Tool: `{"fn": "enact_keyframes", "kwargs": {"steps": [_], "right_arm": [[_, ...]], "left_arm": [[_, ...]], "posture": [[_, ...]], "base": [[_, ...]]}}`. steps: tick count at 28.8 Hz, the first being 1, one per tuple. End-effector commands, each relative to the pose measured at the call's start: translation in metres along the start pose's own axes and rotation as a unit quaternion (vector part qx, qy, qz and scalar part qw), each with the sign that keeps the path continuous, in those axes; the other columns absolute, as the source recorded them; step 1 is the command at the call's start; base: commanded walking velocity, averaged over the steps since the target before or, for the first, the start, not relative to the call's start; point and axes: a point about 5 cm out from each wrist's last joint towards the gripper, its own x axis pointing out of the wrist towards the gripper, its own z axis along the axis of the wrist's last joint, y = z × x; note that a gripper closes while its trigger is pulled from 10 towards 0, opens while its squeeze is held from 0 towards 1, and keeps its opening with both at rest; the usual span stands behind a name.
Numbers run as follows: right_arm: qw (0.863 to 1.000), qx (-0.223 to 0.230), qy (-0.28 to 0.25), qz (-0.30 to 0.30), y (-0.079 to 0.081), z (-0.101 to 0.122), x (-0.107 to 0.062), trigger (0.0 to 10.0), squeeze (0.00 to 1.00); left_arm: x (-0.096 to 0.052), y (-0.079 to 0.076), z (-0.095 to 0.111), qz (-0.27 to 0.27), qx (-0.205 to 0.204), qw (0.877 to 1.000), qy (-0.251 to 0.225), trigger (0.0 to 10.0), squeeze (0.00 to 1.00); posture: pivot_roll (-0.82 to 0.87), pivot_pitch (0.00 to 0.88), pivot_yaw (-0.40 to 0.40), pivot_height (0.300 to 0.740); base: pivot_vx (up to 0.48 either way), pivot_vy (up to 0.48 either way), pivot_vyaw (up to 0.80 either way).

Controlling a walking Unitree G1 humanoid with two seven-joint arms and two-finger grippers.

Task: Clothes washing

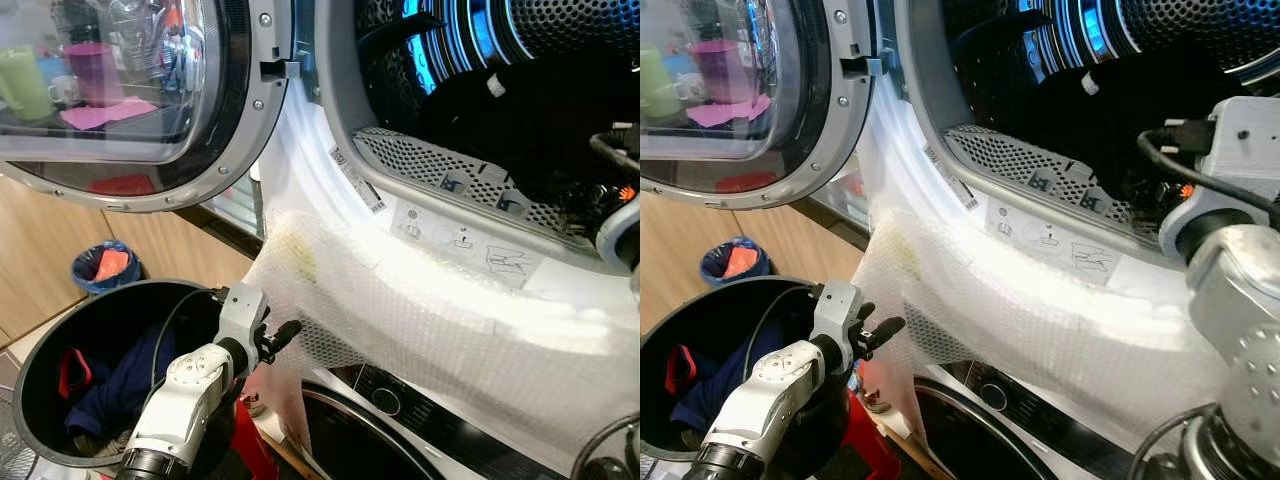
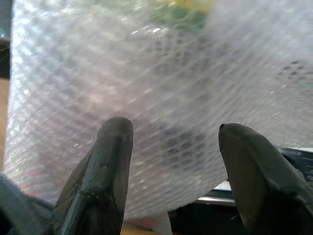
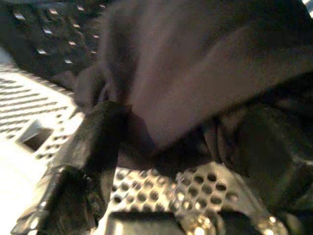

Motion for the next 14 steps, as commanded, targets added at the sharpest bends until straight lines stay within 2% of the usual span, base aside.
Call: {"fn": "enact_keyframes", "kwargs": {"steps": [1,2,3,6,7,8,9,10,12,13,14], "right_arm": [[1.0,-0.005,-0.023,0.004,-0.003,0.008,-0.008,10.0,0.0],[1.0,-0.006,-0.03,0.008,-0.004,0.01,-0.01,10.0,0.0],[0.998,-0.002,-0.06,0.027,-0.003,0.019,-0.014,10.0,0.0],[0.996,0.002,-0.078,0.042,-0.002,0.026,-0.014,10.0,0.0],[0.995,-0.001,-0.085,0.05,0.0,0.029,-0.01,10.0,0.0],[0.994,-0.002,-0.089,0.058,0.005,0.035,0.001,10.0,0.0],[0.994,-0.002,-0.089,0.058,0.005,0.035,0.001,10.0,0.0],[0.991,-0.005,-0.112,0.067,0.009,0.044,0.011,10.0,0.0],[0.986,-0.015,-0.145,0.078,0.012,0.053,0.016,10.0,0.0],[0.979,0.004,-0.174,0.101,0.014,0.058,0.016,10.0,0.0],[0.979,0.004,-0.174,0.101,0.014,0.058,0.016,10.0,0.0]], "left_arm": [[-0.002,-0.001,0.001,-0.005,-0.004,1.0,-0.002,10.0,0.0],[-0.002,0.0,0.002,-0.004,-0.004,1.0,-0.002,10.0,0.0],[-0.002,0.0,0.002,-0.003,-0.004,1.0,-0.003,10.0,0.0],[-0.002,0.0,0.002,-0.001,-0.005,1.0,-0.003,10.0,0.0],[-0.001,0.0,0.002,-0.001,-0.005,1.0,-0.004,10.0,0.0],[-0.001,-0.001,0.003,-0.002,-0.005,1.0,-0.006,10.0,0.0],[-0.001,-0.001,0.003,-0.002,-0.005,1.0,-0.006,10.0,0.0],[-0.001,-0.002,0.005,-0.001,-0.006,1.0,-0.01,10.0,0.0],[-0.001,-0.002,0.005,0.0,-0.007,1.0,-0.012,10.0,0.0],[-0.003,-0.002,0.005,0.0,-0.007,1.0,-0.012,10.0,0.0],[-0.003,-0.002,0.005,0.0,-0.007,1.0,-0.012,10.0,0.0]], "posture": [[0.07,0.078,-0.043,0.74],[0.07,0.079,-0.045,0.74],[0.07,0.08,-0.046,0.74],[0.07,0.076,-0.05,0.74],[0.07,0.074,-0.052,0.74],[0.07,0.072,-0.055,0.74],[0.07,0.072,-0.055,0.74],[0.08,0.07,-0.061,0.74],[0.09,0.07,-0.062,0.74],[0.1,0.069,-0.067,0.74],[0.1,0.069,-0.067,0.74]], "base": [[0.0,0.0,0.0],[0.0,0.0,0.0],[0.0,0.0,0.0],[0.0,0.0,0.0],[0.0,0.0,0.0],[0.0,0.0,0.0],[0.0,0.0,0.0],[0.0,0.0,0.0],[0.0,0.0,0.0],[0.0,0.0,0.0],[0.0,0.0,0.0]]}}
